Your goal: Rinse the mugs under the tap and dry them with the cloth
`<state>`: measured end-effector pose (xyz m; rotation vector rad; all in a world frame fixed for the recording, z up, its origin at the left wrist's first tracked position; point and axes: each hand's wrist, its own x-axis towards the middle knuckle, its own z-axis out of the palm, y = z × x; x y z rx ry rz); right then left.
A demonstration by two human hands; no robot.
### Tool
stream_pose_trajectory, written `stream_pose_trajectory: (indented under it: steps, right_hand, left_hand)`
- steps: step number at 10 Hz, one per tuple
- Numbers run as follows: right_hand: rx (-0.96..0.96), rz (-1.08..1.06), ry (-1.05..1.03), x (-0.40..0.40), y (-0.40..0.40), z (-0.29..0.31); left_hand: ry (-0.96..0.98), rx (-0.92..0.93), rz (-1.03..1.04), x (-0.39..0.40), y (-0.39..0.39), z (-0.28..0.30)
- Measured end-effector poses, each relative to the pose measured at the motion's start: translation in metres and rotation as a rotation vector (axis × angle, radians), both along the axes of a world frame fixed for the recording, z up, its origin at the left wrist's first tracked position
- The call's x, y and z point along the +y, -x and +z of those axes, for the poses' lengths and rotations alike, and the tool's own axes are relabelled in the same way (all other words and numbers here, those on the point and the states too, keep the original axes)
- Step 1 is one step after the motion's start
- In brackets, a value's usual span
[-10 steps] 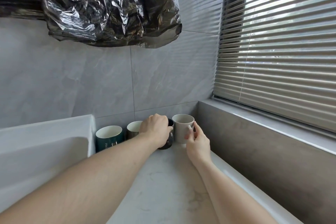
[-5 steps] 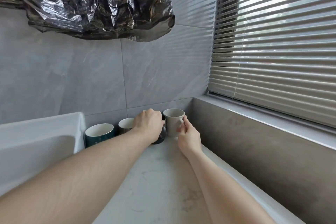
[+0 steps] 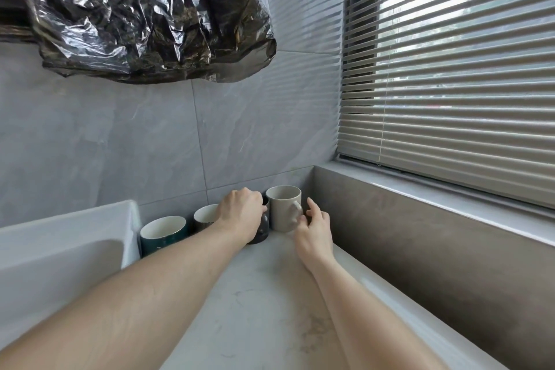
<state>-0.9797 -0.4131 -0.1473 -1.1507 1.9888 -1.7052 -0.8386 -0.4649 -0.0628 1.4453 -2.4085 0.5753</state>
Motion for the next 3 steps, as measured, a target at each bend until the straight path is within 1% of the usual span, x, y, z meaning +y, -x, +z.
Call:
stream_pose_trajectory:
  steps: [2, 3]
  right_hand:
    - [-0.024, 0.032, -0.002, 0.018, -0.003, 0.001]
    - [-0.002, 0.051, -0.054, 0.048, -0.018, -0.005]
  left_hand:
    - [-0.035, 0.144, -0.028, 0.016, -0.009, 0.010]
    - [-0.040, 0.163, -0.024, 0.055, -0.023, 0.021]
